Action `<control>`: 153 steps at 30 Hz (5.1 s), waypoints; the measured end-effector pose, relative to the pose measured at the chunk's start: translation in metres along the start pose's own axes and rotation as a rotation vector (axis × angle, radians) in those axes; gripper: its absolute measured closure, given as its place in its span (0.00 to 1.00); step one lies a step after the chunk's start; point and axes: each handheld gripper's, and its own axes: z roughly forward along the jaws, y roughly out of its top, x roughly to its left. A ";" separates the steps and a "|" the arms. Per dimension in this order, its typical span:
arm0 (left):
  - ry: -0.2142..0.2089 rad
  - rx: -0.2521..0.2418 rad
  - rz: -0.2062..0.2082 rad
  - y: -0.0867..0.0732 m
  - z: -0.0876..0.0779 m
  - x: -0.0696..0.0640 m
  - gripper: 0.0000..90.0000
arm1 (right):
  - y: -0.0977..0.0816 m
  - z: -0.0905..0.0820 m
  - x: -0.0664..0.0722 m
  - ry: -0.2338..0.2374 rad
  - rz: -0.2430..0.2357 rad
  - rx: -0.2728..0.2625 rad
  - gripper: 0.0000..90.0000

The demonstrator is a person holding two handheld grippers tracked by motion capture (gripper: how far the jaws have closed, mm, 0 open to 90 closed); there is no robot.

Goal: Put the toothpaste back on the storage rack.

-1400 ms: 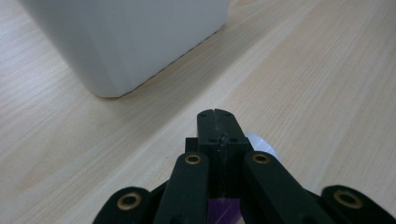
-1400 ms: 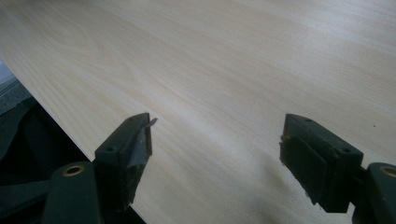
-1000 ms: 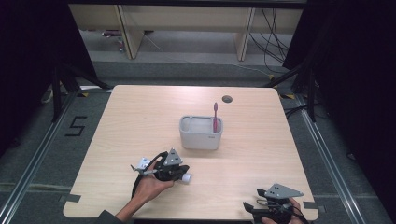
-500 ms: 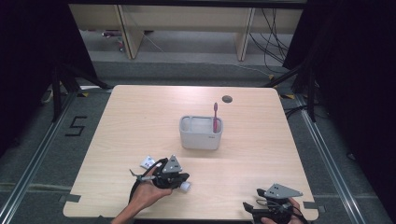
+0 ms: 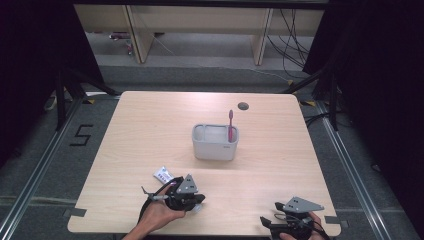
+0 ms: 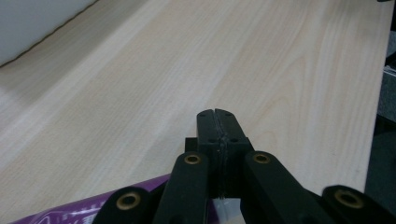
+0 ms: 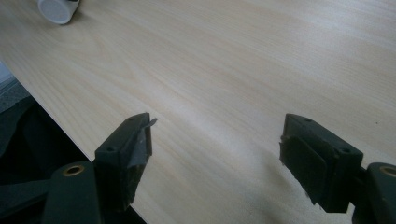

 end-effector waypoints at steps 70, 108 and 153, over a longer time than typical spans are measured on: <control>0.130 0.163 -0.037 -0.073 -0.083 0.048 0.99 | -0.001 0.002 -0.002 0.002 0.009 0.012 0.29; 0.192 0.297 -0.196 -0.049 -0.086 0.076 0.41 | 0.000 0.001 0.000 0.001 0.025 0.021 0.29; 0.150 0.524 -0.168 -0.031 -0.059 0.088 0.61 | 0.000 0.001 0.000 -0.001 0.020 0.014 0.29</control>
